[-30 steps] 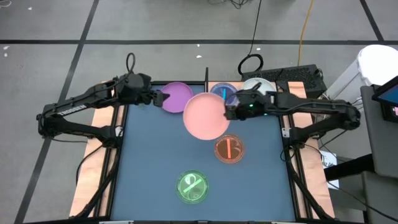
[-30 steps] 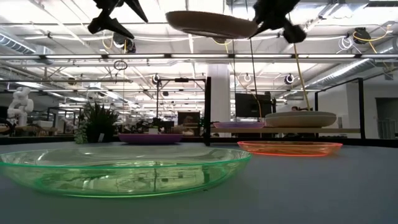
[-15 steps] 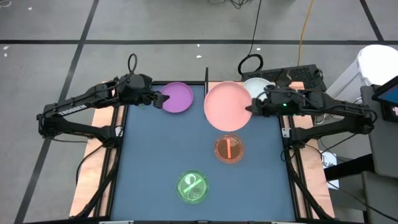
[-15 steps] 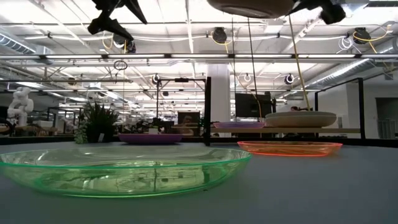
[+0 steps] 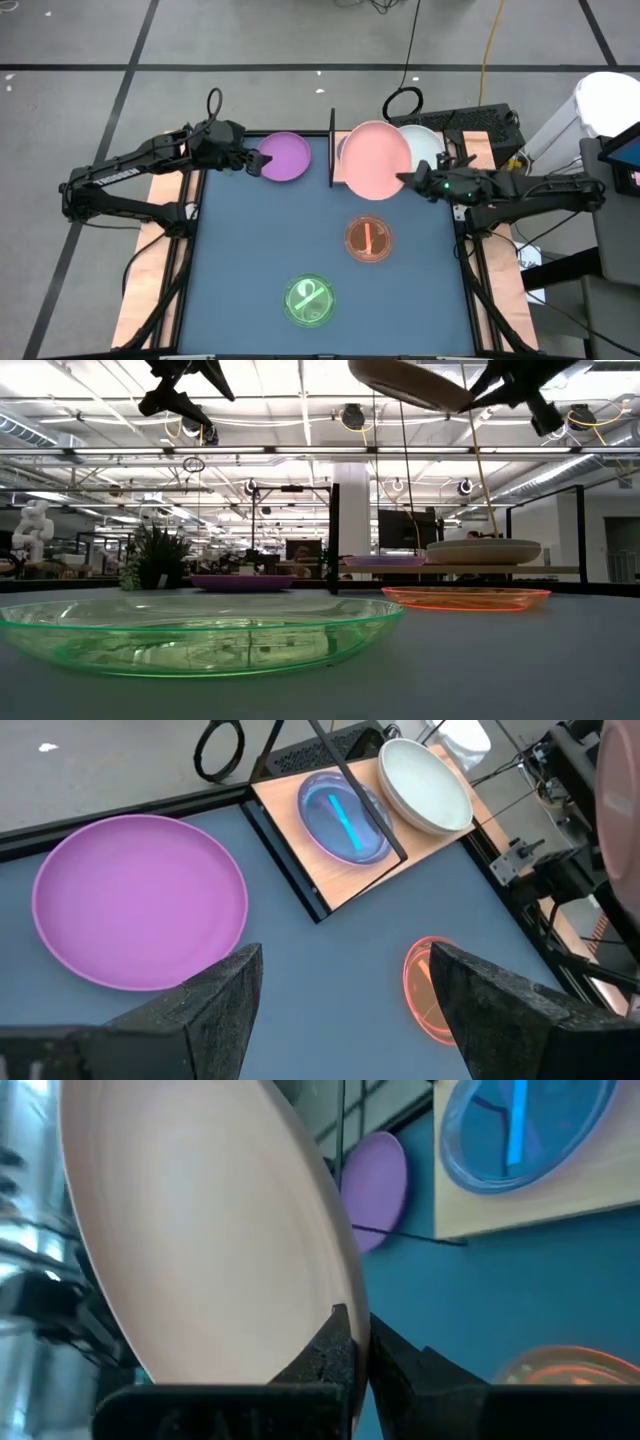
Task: Place and stack plates onto a shelf
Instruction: Stack the light brown plate on the light blue plate on the shelf
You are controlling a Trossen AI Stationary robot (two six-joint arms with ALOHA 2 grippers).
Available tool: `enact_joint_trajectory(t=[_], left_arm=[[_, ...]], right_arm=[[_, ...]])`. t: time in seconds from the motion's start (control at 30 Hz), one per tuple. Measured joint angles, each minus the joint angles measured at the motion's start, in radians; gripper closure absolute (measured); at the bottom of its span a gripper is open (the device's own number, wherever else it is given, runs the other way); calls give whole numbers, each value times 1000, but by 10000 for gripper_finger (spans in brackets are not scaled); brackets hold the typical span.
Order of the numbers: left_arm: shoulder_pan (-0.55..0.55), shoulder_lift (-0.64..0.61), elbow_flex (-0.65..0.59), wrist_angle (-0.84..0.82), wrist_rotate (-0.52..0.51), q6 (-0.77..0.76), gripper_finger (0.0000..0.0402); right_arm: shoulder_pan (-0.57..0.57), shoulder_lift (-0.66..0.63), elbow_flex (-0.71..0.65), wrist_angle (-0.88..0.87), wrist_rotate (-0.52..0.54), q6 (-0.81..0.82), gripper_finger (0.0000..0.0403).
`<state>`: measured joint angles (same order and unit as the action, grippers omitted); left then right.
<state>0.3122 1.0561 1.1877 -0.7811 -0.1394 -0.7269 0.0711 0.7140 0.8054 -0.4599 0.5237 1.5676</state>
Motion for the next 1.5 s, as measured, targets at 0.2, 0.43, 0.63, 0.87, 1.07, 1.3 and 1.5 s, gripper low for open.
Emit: enact_joint_trajectory(t=[0.2, 0.43, 0.63, 0.87, 1.07, 1.3, 1.5], left_arm=[[1, 0, 0, -3, 0, -1, 112], [2, 0, 0, -3, 0, -1, 112], [3, 0, 0, -3, 0, -4, 112], [10, 7, -1, -3, 0, -3, 112], [44, 6, -1, -1, 11, -3, 112], [84, 6, -1, 0, 38, 19, 112], [113, 6, -1, 1, 38, 46, 112]], right_arm=[[41, -5, -143, 267, 175, 33, 401], [52, -8, -167, 391, 325, 21, 402], [52, -10, -128, 372, 407, 17, 402], [52, -21, -54, 328, 490, -57, 402], [48, -22, 87, 58, 520, -79, 402], [37, -7, 137, -131, 579, 42, 402], [16, -7, 26, -143, 607, 234, 403]])
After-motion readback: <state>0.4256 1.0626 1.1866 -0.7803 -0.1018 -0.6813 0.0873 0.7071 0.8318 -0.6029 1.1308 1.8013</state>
